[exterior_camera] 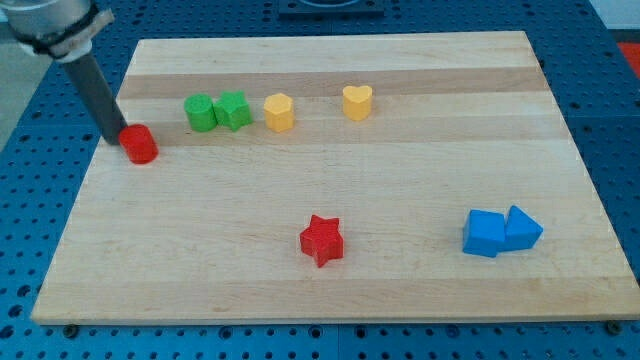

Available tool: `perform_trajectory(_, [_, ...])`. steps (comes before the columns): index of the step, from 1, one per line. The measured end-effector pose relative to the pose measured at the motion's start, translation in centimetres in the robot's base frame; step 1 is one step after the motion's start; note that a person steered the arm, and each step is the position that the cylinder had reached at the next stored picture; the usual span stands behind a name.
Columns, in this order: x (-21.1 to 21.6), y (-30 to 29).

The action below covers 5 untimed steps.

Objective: Place the red circle to the left side of the red star

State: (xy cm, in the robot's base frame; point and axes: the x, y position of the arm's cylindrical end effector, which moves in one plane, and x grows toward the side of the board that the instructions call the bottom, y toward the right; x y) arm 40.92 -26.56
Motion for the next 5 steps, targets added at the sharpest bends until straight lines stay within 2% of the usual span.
perform_trajectory(1, [3.7,4.8])
perform_trajectory(2, [4.9,8.1])
perform_trajectory(3, [3.5,6.5])
perform_trajectory(4, [-0.6,6.4])
perform_trajectory(5, [-0.5,9.1])
